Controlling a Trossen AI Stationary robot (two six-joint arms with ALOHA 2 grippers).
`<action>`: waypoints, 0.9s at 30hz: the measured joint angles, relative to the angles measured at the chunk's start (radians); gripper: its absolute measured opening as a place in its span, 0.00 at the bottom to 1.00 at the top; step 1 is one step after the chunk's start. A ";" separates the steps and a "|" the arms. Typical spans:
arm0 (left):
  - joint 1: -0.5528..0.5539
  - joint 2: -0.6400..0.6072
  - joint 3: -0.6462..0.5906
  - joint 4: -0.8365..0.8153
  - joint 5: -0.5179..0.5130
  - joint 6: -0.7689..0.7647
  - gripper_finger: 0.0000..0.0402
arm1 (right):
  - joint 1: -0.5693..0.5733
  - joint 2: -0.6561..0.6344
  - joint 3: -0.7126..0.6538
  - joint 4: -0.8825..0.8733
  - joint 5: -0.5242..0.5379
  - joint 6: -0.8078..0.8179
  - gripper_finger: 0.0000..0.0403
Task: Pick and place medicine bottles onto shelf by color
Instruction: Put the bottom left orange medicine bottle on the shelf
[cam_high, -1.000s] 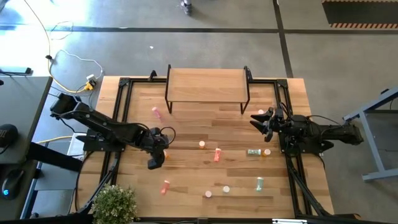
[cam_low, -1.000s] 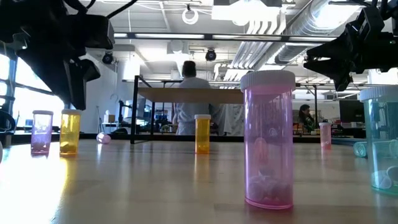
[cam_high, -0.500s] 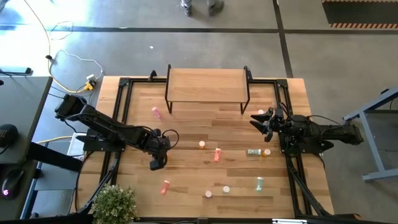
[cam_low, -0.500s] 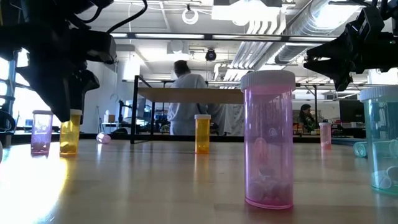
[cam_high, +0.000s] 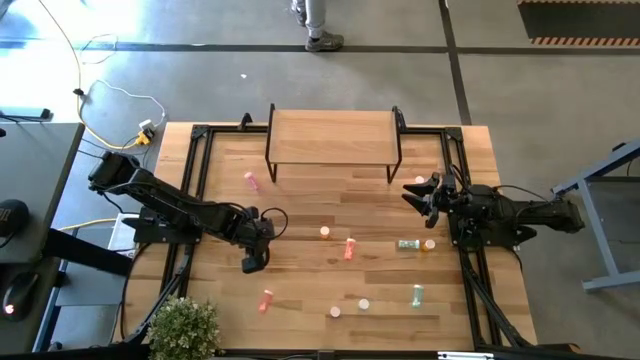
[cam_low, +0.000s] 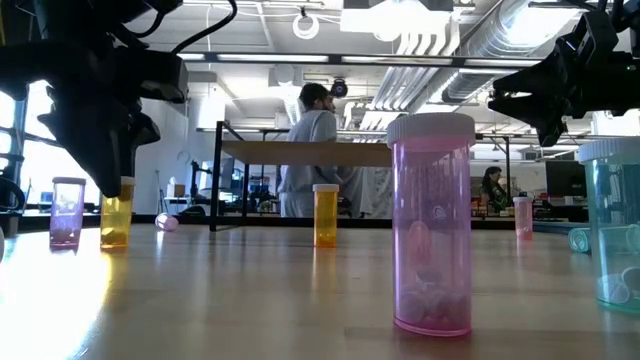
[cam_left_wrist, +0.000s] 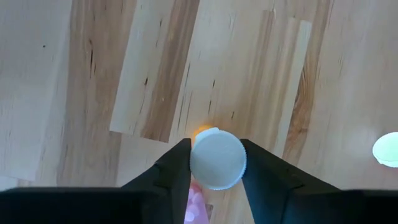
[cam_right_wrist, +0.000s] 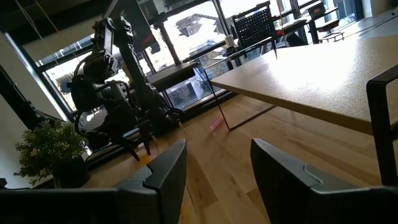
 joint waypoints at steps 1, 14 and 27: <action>0.000 0.000 0.000 0.003 0.002 0.000 0.27 | 0.000 0.000 0.000 0.000 0.000 0.000 0.42; 0.027 0.000 0.058 -0.005 0.056 -0.042 0.29 | 0.000 0.000 0.000 0.000 0.000 0.000 0.42; 0.383 -0.001 0.485 -0.232 0.045 0.158 0.28 | 0.000 0.000 0.000 0.000 0.000 0.000 0.42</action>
